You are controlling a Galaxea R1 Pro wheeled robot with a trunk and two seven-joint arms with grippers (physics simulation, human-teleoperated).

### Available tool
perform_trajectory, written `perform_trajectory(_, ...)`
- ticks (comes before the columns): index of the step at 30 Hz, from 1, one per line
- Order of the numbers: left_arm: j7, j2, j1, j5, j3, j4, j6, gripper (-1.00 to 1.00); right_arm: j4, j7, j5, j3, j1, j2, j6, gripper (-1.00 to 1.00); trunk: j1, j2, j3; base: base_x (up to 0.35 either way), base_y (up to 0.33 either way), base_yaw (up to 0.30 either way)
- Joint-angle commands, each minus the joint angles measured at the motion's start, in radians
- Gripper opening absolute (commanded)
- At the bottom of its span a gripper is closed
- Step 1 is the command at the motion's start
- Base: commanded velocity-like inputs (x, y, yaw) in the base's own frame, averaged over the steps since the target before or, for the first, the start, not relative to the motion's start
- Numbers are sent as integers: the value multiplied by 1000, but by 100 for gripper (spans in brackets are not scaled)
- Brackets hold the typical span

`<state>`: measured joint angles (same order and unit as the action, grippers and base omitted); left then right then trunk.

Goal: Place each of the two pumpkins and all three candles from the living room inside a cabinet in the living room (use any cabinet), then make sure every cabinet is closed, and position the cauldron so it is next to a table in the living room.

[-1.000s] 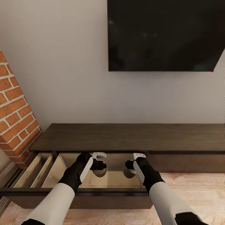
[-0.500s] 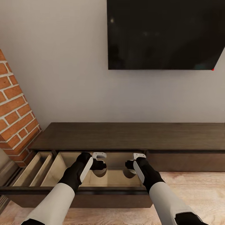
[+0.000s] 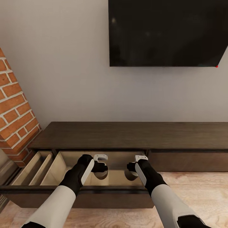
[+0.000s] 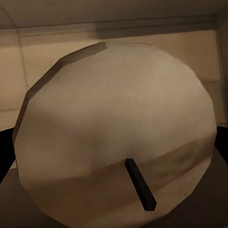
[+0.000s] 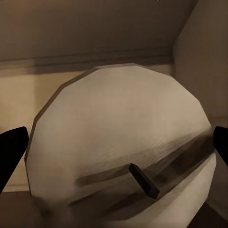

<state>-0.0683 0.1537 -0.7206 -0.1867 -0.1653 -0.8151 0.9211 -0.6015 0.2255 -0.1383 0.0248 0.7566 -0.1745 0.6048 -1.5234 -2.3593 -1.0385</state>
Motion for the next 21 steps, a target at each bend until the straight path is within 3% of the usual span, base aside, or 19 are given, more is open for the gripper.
perform_trajectory(1,-8,0,0,-8,-2,-1,4,-100,-1,9,-10,3,1,0,3,-100,0,0,-1,0,0,0)
perform_trajectory(9,-8,0,0,-8,-2,-1,4,-100,-1,9,-10,3,0,0,3,-100,0,0,-1,2,-1,0)
perform_trajectory(21,-8,0,-1,-8,-2,-1,4,-100,-1,9,-10,3,0,0,3,-100,0,0,-1,102,-35,0)
